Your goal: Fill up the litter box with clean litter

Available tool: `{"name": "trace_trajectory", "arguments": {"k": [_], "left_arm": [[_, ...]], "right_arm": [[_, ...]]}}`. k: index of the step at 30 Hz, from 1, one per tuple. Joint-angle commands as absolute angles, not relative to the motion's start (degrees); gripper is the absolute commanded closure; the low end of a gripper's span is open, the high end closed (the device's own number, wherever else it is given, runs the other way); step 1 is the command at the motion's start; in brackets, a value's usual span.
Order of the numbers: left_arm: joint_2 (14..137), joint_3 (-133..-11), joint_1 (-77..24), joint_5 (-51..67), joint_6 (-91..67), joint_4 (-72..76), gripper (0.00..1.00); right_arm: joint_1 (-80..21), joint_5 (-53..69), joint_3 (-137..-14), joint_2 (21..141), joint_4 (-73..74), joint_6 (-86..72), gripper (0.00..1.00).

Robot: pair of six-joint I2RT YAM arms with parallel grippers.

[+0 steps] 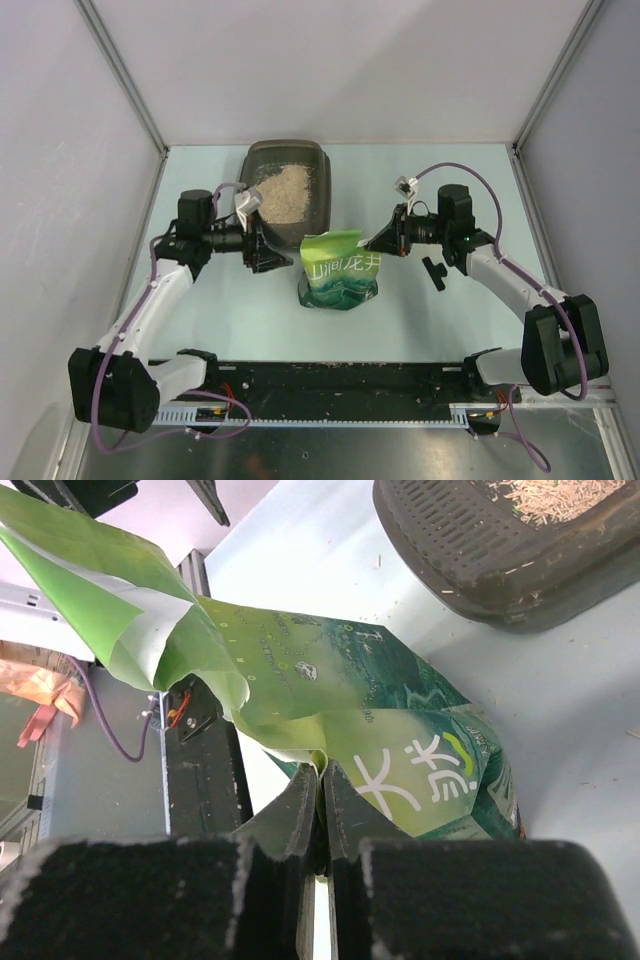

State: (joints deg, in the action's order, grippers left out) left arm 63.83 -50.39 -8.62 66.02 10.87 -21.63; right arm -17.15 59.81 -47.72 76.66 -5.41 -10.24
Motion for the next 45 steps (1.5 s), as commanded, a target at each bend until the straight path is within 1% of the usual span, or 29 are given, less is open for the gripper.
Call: {"name": "trace_trajectory", "arguments": {"k": [1,4,5,6,11,14,17,18,20,21,22,23,26,29,32,35,37,39,40,41,42,43,44,45], "left_arm": [[65.6,-49.0,-12.6,67.0,2.2,-7.5,0.3],[67.1,-47.1,-14.8,67.4,-6.0,3.0,0.3],[67.6,-46.2,-15.3,67.4,-11.5,10.1,0.3],[68.1,-46.0,-15.9,67.3,-12.8,11.8,0.3],[71.2,-46.7,-19.7,65.6,-14.7,13.8,0.31],[73.6,-46.9,-20.0,64.1,-15.6,14.4,0.32],[76.6,-47.5,-20.3,64.6,-16.4,14.5,0.34],[77.2,-47.9,-20.3,64.9,-16.8,14.5,0.38],[78.7,-49.2,-20.3,66.0,-17.3,13.6,0.42],[79.0,-49.8,-20.1,66.4,-17.0,12.7,0.48],[79.3,-51.3,-20.0,67.1,-16.3,9.9,0.5],[79.8,-51.9,-19.9,67.3,-15.3,8.9,0.56],[80.4,-52.7,-18.2,68.9,-15.9,8.0,0.63],[80.9,-53.1,-16.2,69.9,-16.0,8.0,0.69],[81.2,-53.1,-14.9,70.3,-15.9,8.0,0.73],[81.4,-52.9,-14.6,70.5,-16.0,8.0,0.78],[81.6,-53.0,-14.5,70.7,-15.9,8.0,0.79],[81.9,-53.1,-14.5,71.0,-16.1,8.0,0.78],[82.0,-53.2,-14.5,71.3,-16.6,8.0,0.76],[82.0,-53.3,-14.5,71.7,-17.0,7.9,0.66],[81.9,-53.2,-14.5,72.3,-17.7,7.9,0.61],[81.7,-53.1,-14.5,72.8,-19.2,7.9,0.57],[81.0,-52.9,-14.5,73.3,-19.9,7.8,0.52],[80.8,-52.4,-14.5,73.7,-20.5,7.7,0.5]], "right_arm": [[-16.6,57.2,-49.7,75.1,-1.9,-8.0,0.95],[-16.1,57.3,-49.7,75.0,-1.7,-8.0,0.95],[-16.1,57.5,-49.7,74.9,-1.7,-8.0,0.94],[-16.1,57.5,-49.6,74.8,-1.6,-8.2,0.94],[-16.1,59.0,-49.8,74.6,-3.2,-9.8,0.93],[-16.2,60.2,-49.9,74.7,-3.8,-9.3,0.9],[-16.2,61.7,-49.8,75.6,-5.0,-9.6,0.85],[-16.3,62.1,-49.8,75.8,-6.3,-9.9,0.8],[-16.3,62.6,-49.8,76.5,-8.1,-10.7,0.77],[-16.3,63.0,-49.9,76.9,-10.3,-11.2,0.74],[-16.3,63.4,-49.8,77.2,-11.6,-12.0,0.73],[-16.3,63.8,-49.9,78.0,-13.0,-13.7,0.71],[-16.9,65.0,-49.7,78.7,-18.0,-17.3,0.65],[-18.5,65.5,-49.6,78.6,-18.3,-16.3,0.62],[-20.6,64.3,-48.5,78.5,-19.5,-14.9,0.61],[-21.6,64.2,-47.4,79.3,-21.7,-16.3,0.61],[-21.8,64.1,-47.0,79.4,-22.1,-16.7,0.62],[-21.7,63.6,-46.8,79.4,-22.6,-17.0,0.64],[-21.4,63.5,-46.6,79.3,-22.6,-17.1,0.64],[-21.2,63.0,-46.4,79.3,-22.5,-17.1,0.67],[-20.9,62.9,-46.3,79.2,-22.6,-17.3,0.69],[-20.7,62.9,-46.1,79.4,-22.8,-17.7,0.7],[-20.1,62.9,-45.8,79.3,-24.0,-19.0,0.74],[-19.9,62.9,-45.2,79.4,-24.6,-19.8,0.77]]}}
